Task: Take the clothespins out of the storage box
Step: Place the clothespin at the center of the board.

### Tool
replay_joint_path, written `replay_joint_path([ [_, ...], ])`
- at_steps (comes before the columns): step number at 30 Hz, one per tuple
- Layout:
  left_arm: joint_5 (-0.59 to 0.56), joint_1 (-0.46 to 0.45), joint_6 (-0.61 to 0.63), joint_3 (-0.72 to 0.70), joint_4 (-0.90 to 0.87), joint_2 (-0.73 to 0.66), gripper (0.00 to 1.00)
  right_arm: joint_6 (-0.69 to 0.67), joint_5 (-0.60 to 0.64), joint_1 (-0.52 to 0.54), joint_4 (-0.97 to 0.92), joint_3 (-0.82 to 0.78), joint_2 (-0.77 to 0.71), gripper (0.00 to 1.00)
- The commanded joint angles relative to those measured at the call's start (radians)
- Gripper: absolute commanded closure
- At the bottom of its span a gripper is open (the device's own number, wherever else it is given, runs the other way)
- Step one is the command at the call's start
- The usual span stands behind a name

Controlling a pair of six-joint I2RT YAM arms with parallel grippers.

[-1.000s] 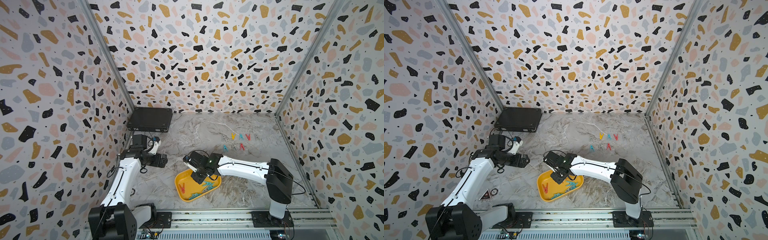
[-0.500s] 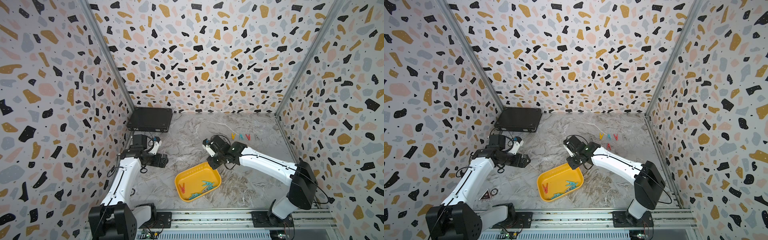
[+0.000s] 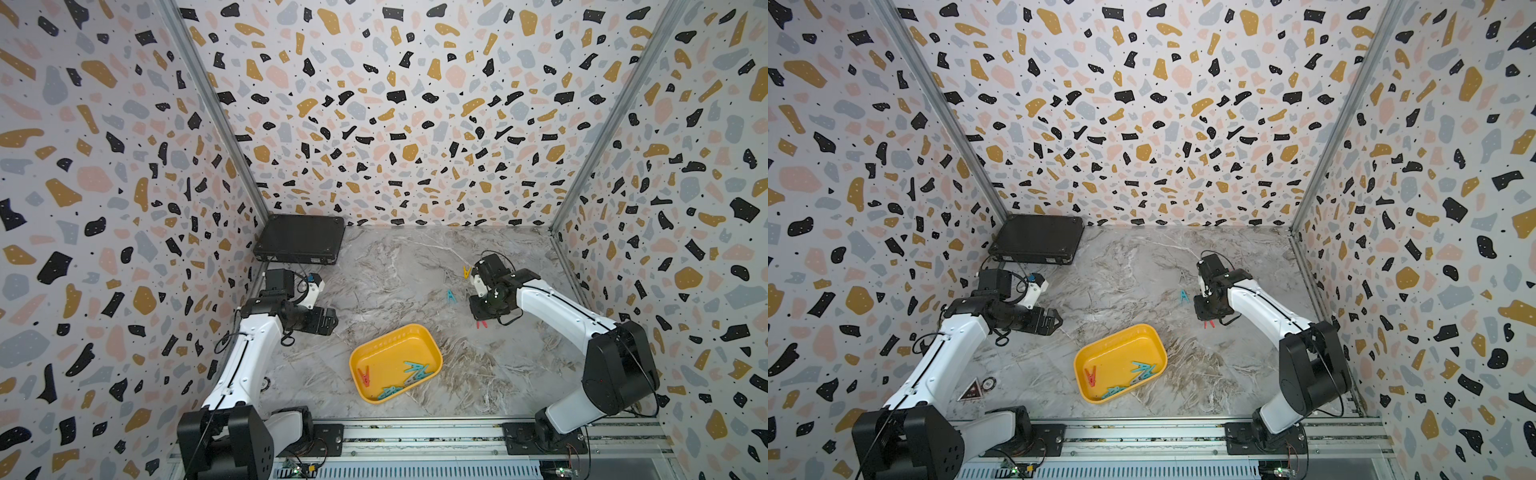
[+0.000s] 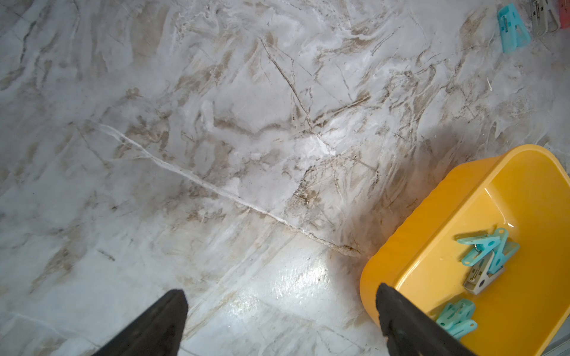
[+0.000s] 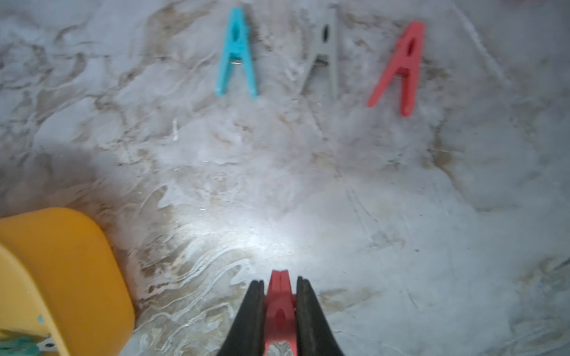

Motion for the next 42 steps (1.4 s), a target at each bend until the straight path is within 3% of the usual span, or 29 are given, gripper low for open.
replay_joint_path([
  [1,0.021,0.005,0.019,-0.011,0.000,0.002,0.00,-0.027,-0.025,-0.077,-0.032,0.024,0.009,0.83],
  [8,0.026,0.005,0.019,-0.010,0.000,0.005,0.00,-0.041,-0.041,-0.244,-0.038,0.128,0.160,0.83],
  [17,0.028,0.005,0.019,-0.010,-0.002,0.002,0.00,-0.091,-0.009,-0.308,-0.051,0.324,0.381,0.82],
  [29,0.025,0.005,0.019,-0.010,0.000,-0.003,0.00,-0.123,-0.011,-0.313,-0.067,0.488,0.551,0.80],
  [42,0.023,0.005,0.019,-0.012,0.003,-0.003,0.00,-0.112,0.010,-0.312,-0.056,0.509,0.599,0.75],
])
